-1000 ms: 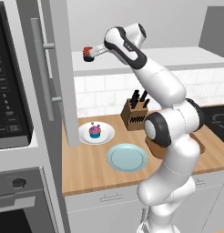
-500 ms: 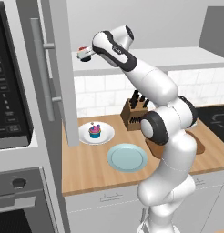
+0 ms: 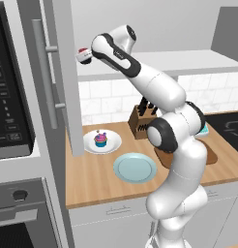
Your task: From the different types of pastries on the counter, select a croissant and place it on the cutting board. Then retrieve a jar of jam from the cabinet and place it alongside the croissant on the cutting board.
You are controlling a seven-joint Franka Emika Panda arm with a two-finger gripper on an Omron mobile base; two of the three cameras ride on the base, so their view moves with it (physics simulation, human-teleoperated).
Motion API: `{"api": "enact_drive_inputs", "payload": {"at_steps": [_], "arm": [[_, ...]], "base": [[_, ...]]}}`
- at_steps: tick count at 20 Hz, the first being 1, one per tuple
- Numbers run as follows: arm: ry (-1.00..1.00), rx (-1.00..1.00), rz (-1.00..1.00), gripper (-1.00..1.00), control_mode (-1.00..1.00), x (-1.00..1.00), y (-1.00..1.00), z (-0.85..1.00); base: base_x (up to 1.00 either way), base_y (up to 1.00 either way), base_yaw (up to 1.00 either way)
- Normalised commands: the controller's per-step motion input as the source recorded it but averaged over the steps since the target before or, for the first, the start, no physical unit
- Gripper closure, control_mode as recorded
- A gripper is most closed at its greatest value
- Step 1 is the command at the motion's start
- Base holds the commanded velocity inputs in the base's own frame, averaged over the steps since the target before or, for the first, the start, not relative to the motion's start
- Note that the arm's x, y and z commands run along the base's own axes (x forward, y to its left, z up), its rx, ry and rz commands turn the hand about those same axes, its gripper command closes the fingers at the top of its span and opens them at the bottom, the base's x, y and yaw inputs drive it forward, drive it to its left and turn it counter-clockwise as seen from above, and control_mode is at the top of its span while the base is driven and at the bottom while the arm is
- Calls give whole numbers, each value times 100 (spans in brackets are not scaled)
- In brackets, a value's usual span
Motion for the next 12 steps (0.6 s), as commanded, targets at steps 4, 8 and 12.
{"api": "enact_drive_inputs", "payload": {"at_steps": [4,8,12], "arm": [[-4,-1,0,100,-100,-12,16,45],[3,0,0,100,-100,-4,8,11],[17,0,0,100,-100,0,13,0]], "base": [[0,0,0],[0,0,0],[0,0,0]]}}
